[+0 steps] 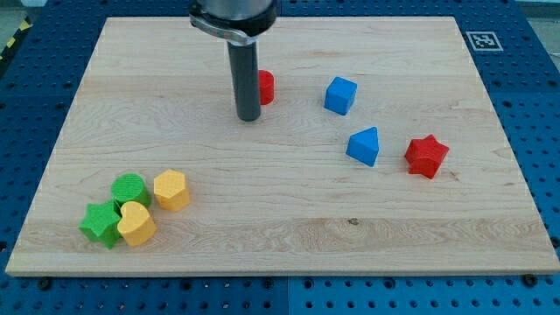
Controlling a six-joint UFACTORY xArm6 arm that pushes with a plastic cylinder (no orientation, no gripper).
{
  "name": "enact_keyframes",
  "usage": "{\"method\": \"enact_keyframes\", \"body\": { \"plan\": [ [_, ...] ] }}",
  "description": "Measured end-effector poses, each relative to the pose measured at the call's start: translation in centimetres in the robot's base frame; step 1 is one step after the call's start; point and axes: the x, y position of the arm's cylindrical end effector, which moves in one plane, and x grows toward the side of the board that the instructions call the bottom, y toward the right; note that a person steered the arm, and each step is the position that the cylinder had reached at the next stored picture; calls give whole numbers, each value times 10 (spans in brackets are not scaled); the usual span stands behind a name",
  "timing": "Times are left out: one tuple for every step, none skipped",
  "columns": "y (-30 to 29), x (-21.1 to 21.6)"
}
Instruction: Nudge the blue cube a bit up
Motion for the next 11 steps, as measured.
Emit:
{"method": "enact_keyframes", "body": {
  "plan": [
    [34, 1],
    [70, 1],
    [116, 3],
    [122, 3],
    [122, 1],
    [122, -5],
    [122, -6],
    [122, -12],
    [122, -19],
    [122, -19],
    [114, -9]
  ]
}}
